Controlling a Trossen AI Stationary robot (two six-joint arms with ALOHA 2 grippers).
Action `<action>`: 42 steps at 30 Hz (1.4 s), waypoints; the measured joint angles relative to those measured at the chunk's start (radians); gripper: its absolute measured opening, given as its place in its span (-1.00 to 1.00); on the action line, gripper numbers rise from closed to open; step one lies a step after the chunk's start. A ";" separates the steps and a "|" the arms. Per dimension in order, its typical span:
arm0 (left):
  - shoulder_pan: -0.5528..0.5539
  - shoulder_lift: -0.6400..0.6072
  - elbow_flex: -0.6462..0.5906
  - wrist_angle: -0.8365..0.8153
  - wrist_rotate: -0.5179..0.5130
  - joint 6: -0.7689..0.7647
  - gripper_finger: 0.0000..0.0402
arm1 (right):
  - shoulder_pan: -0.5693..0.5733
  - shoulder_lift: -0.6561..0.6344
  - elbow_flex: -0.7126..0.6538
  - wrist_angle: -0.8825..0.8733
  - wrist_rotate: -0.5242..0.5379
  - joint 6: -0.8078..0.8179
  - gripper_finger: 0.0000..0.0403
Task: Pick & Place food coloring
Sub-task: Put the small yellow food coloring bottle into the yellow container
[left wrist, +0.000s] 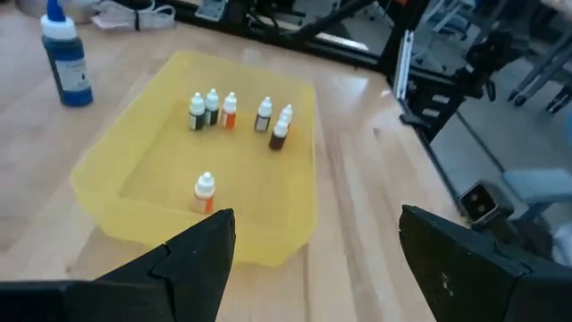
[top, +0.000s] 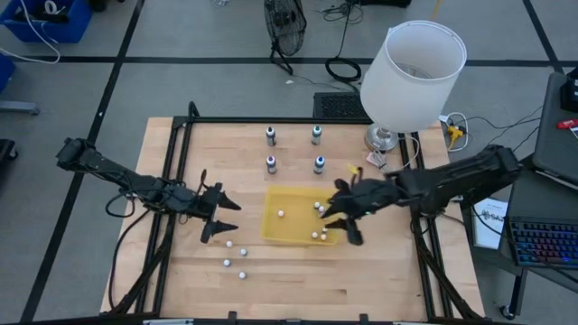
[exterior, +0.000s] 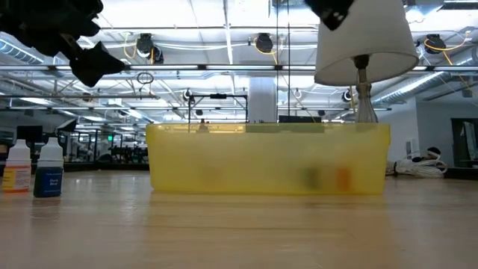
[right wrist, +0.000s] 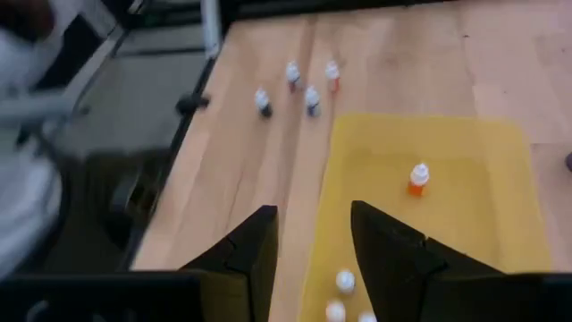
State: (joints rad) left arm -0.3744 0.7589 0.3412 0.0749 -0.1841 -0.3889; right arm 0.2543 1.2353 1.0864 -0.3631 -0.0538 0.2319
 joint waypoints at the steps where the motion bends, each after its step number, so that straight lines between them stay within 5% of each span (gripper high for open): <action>1: 0.000 0.000 0.000 0.005 0.000 -0.013 0.54 | 0.010 -0.034 -0.032 -0.001 0.000 -0.033 -0.35; 8: 0.000 0.000 0.000 0.062 0.001 -0.002 0.54 | 0.041 -0.331 -0.429 0.338 0.117 -0.223 -0.34; 12: 0.000 0.000 0.000 0.092 0.001 0.042 0.54 | 0.002 -0.496 -0.653 0.588 0.255 -0.214 -0.34; 19: 0.000 0.000 0.001 0.094 0.000 0.095 0.54 | -0.088 -0.748 -0.892 0.764 0.254 -0.120 -0.32; 27: 0.000 0.000 0.001 0.092 0.000 0.140 0.55 | -0.197 -0.969 -1.006 0.740 0.106 -0.069 -0.32; 33: 0.000 0.000 0.007 0.033 -0.001 0.101 0.54 | -0.237 -1.044 -1.030 0.728 0.136 -0.086 -0.34; 42: -0.017 0.057 0.260 -0.564 -0.010 -0.233 0.54 | -0.237 -1.044 -1.032 0.727 0.131 -0.087 -0.35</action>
State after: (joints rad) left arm -0.3915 0.8164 0.6011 -0.4890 -0.1939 -0.6224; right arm 0.0174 0.1917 0.0542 0.3637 0.0772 0.1452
